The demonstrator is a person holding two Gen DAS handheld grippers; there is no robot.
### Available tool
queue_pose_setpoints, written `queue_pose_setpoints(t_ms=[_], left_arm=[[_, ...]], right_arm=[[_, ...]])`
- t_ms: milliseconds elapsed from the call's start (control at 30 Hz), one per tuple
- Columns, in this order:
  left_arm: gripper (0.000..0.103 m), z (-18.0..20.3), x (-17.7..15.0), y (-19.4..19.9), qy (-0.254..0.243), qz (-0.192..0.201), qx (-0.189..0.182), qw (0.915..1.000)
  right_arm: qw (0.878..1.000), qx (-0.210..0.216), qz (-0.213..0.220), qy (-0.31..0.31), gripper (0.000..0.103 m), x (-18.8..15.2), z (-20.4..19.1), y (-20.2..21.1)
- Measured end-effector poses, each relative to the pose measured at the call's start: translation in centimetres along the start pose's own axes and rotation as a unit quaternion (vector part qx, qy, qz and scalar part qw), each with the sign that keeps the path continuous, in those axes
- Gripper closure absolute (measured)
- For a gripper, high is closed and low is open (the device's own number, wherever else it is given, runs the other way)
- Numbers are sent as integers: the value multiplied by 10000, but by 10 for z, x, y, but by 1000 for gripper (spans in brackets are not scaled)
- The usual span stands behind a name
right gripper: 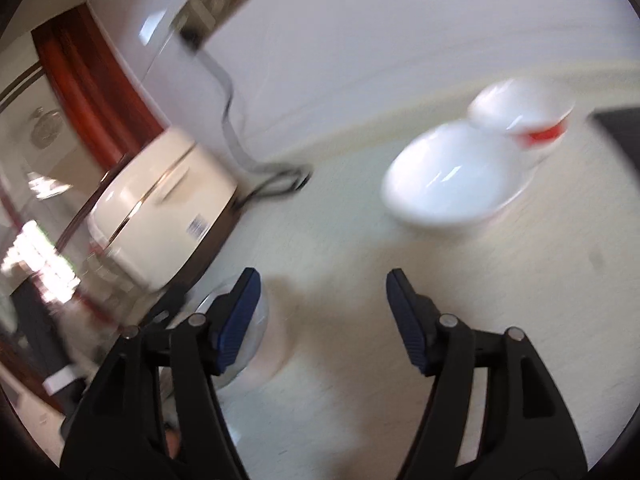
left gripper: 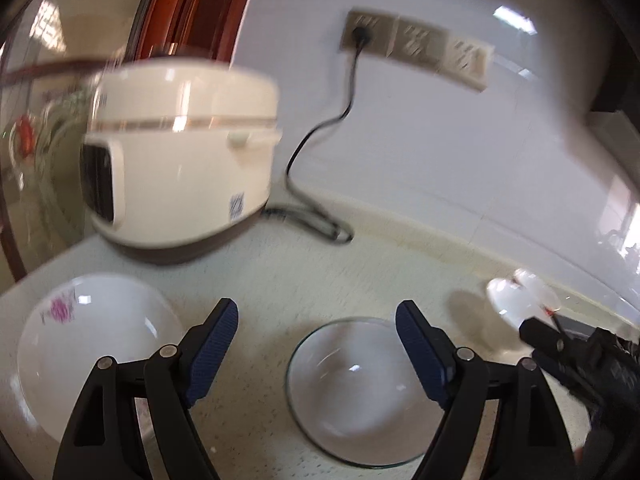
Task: Organize plates and bowls
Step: 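Lower the bowl onto the counter beside the plates and open the left tool, then move the left tool to the plain white bowl and grasp its rim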
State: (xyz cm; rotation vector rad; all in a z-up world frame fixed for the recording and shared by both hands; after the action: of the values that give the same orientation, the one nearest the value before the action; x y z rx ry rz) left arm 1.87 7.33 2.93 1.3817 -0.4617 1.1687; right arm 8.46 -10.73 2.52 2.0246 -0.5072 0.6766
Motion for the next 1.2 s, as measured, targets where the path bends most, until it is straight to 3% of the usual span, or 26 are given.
queue_pose_setpoints(t_ms=[100,200,300,433,533,667,733,900,1067,1200], left_arm=[[18,21,7,17,-299,427,-311,9982],[18,59,10,24,-836,505,-899,9912],[18,93,9,14,-1293,101,-1200,9843],[18,136,8,-23,-1273,-953,-1767,9713],[15,155,10,-58,-905,-1473,-1817,9680],[15,170,3,-98,-612,-1821,-1717,9662],[15,169,-2,-114,-527,-1897,-1632,9667],[15,158,-13,-136,-193,-2168,-1433,9654],[16,161,-25,-154,-2,-2317,-1283,9643],[27,160,-36,-159,-123,-2428,-1130,9634]], right_arm=[[9969,-605,466,-178,27,18,30,18],[9913,-957,683,-591,26,29,63,26],[9879,-1161,677,-775,26,34,85,24],[9876,-1157,603,-869,26,43,101,13],[9889,-1139,560,-778,26,50,104,2],[9892,-1150,446,-793,26,55,115,-8],[9892,-1161,346,-828,27,59,121,-14],[9888,-1135,65,-968,42,56,129,-28],[9884,-1168,103,-963,43,56,132,-24],[9883,-1194,-18,-948,48,51,133,-28]])
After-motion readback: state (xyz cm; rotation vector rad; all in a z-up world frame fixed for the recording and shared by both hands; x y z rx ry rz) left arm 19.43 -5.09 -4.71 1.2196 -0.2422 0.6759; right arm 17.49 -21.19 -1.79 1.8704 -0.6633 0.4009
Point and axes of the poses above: each gripper's, at about its wrist camera, not at the fingertips, and y roughly against the way its jaws point, z to its right, x to its top, the point moved 10 cm from there along -y, roughly the way its jaws point, and after that the axes turned 5 degrees about -z, right-handed, at the moved point
